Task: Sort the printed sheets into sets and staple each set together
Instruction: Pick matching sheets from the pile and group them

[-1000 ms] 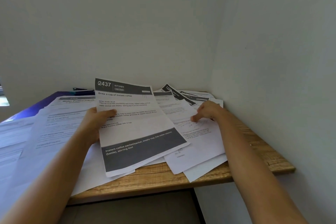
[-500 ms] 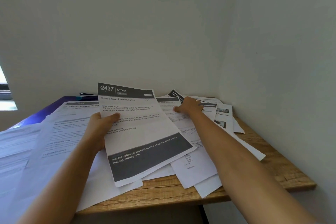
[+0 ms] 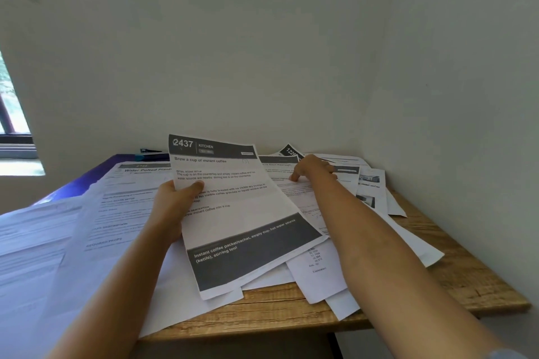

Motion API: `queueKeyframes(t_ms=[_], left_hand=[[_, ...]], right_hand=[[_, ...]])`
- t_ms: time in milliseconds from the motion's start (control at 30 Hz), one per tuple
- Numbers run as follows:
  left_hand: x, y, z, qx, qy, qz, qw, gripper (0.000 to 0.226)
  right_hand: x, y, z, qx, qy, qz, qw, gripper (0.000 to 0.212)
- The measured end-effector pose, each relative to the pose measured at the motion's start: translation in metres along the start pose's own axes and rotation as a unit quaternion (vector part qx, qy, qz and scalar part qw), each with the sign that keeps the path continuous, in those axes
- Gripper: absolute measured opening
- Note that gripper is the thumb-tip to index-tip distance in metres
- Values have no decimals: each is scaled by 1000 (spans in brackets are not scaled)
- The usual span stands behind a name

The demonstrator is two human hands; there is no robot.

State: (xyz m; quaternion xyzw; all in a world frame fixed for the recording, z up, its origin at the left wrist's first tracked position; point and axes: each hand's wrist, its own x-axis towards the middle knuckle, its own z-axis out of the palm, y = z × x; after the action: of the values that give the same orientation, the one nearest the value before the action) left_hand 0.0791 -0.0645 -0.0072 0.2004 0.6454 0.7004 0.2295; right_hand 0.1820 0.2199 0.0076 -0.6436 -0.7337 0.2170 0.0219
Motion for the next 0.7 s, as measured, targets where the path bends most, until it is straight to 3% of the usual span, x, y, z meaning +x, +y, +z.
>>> queueKeyframes(t_ms=[333,467,600,700], left_hand=[[5,-1,-1,11,13,3,1000,7],[6,-2,-1,15,21,4,1000,5],[9,-3,-2,19,22,4,1000,7],[11,-4,-3,21,25,4,999,5]], right_hand=[[31,-6,6,-29,-49,37,998,99],[87,-15,13,-11,-104,52,993,123],[147,-17,26,14,-102,44,994,137],[126,-8,19,6,-83,35,996,129]])
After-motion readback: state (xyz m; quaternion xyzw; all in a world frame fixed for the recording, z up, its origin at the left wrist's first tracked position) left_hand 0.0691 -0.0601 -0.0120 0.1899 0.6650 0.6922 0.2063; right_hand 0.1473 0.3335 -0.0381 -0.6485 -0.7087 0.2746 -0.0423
